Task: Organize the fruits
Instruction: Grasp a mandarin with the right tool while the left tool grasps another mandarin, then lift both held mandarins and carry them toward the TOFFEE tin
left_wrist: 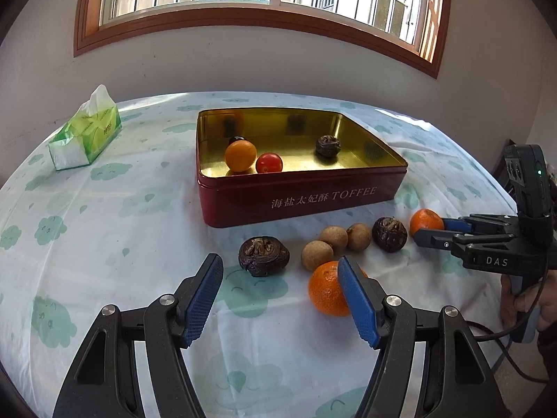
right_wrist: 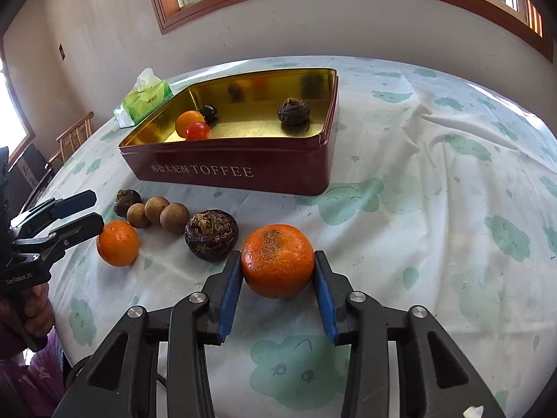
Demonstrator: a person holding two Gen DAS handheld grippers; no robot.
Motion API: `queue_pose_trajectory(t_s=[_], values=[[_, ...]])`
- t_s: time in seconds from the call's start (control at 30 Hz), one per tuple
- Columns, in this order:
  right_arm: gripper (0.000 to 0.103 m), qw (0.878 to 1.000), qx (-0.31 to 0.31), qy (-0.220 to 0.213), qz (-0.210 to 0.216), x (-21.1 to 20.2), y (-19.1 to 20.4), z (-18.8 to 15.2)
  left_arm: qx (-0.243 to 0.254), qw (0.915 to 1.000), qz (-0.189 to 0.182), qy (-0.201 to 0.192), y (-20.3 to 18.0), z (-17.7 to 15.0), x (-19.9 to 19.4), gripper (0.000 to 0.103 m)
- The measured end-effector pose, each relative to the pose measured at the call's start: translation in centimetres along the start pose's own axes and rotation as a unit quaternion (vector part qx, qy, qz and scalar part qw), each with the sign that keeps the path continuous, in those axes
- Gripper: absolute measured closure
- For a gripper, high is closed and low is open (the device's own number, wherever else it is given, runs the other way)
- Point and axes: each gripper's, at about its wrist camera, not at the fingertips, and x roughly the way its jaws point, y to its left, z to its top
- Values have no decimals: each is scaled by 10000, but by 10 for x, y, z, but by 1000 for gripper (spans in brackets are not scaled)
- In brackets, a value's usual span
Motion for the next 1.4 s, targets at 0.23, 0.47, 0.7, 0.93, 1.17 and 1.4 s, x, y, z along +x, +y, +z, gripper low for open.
queue_pose_trajectory(t_s=[0.23,0.47,0.7,0.93,1.17,1.4], values=[[68,9983,528,-160,176,-3,-18,-2,-95,9987,-490,-46,-9,-1,-12,34],[67,9981,567,-181,165,-3,-20,-2,325,9983,-346,324,-27,-2,8,34],[67,9982,551,-173,146,-3,-19,-2,529,9971,-166,514,-39,-11,29,61],[67,9985,517,-168,101,-2,-17,-2,189,9997,-84,139,-26,-9,8,61],[67,9988,464,-155,30,-1,-14,-1,6,9988,444,-184,-10,5,-11,61],[66,9991,388,-131,-65,-1,-10,-1,-84,9964,803,-252,1,6,-14,61]])
